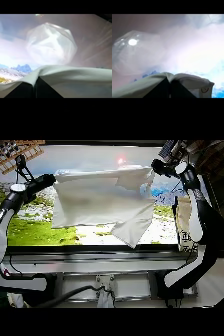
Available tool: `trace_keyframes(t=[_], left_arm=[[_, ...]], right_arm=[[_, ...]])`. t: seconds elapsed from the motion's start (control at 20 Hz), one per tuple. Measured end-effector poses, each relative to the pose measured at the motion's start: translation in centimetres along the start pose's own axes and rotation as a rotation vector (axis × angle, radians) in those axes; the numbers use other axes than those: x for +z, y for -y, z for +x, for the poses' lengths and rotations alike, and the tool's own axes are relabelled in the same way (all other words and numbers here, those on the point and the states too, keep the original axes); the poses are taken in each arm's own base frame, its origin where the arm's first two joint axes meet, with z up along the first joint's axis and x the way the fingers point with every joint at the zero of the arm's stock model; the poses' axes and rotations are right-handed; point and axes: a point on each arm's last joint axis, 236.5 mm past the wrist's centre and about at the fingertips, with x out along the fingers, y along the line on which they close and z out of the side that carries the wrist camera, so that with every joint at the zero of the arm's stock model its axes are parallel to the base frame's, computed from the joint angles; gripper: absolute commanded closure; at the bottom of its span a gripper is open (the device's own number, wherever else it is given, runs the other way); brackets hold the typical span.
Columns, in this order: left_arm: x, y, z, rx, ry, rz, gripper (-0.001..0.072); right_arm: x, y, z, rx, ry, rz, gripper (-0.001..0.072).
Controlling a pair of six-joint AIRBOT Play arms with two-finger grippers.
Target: Fold the clothes and pants, and hang the long-sleeved shirts on hangers.
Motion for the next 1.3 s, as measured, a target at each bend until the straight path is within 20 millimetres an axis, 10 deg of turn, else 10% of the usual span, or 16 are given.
trace_keyframes(t=[0.45,1.1,1.25,1.3], left_arm=[[-0.9,-1.0,0.2,0.012,-0.035,0.044,0.0708],[-10.1,-4.8,-1.8,0.001,-0.435,0.256,0.0706],[-11.7,-5.0,-1.5,-0.004,-0.481,0.259,0.0696],[-11.9,-5.1,-1.5,-0.005,-0.488,0.257,0.0583]], right_arm=[[-3.3,1.5,0.1,-0.055,-0.154,-0.068,0.0692],[-13.1,5.9,-0.4,-0.159,-0.467,-0.080,0.0689],[-13.7,6.2,-0.5,-0.167,-0.485,-0.082,0.0332],[-14.1,6.3,-0.7,-0.166,-0.502,-0.081,0.0334]])
